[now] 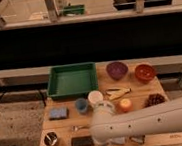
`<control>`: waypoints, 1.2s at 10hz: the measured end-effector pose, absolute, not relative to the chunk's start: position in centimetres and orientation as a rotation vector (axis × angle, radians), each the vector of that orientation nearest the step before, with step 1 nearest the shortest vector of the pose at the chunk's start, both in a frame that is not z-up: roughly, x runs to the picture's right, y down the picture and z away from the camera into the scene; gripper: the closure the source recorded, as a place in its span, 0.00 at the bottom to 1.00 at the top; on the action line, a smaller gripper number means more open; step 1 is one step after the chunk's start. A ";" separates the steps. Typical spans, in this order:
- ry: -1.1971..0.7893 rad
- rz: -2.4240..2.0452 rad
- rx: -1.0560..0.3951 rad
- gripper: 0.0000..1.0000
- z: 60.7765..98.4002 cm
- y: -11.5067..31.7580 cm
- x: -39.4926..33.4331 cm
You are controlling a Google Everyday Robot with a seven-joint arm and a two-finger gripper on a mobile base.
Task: Wipe purple bowl with eraser
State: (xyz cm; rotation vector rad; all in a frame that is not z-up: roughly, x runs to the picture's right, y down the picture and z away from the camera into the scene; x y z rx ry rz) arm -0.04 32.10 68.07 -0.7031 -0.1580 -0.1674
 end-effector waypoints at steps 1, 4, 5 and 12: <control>-0.157 -0.169 -0.701 0.20 68.3 32.4 -0.2; -0.161 -0.177 -0.684 0.20 68.5 31.6 -0.6; -0.164 -0.182 -0.679 0.20 68.6 31.4 -1.0; -0.199 -0.222 -0.652 0.20 70.3 32.2 -3.5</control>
